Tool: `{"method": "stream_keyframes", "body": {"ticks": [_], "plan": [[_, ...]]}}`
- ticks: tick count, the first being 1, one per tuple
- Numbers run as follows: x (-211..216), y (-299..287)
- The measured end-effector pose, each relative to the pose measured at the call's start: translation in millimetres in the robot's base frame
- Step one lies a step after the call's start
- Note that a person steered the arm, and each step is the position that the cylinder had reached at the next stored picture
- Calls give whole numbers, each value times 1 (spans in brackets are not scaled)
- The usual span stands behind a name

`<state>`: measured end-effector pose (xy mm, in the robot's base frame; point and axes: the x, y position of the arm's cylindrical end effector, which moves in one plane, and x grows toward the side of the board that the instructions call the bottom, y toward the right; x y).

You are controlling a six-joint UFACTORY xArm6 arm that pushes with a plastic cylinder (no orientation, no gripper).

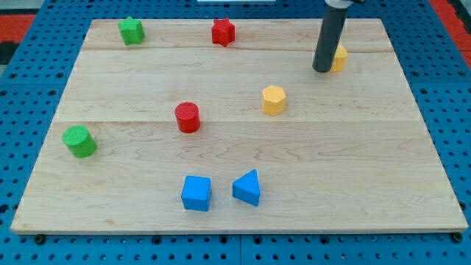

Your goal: Place the yellow heart to the top left side of the board

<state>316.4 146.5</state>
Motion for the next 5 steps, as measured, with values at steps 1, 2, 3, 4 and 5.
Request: {"method": "stream_keyframes", "body": {"ticks": [1,2,3,4,5], "plan": [[-12,14],[21,26],[7,41],[-30,42],[-50,41]]}}
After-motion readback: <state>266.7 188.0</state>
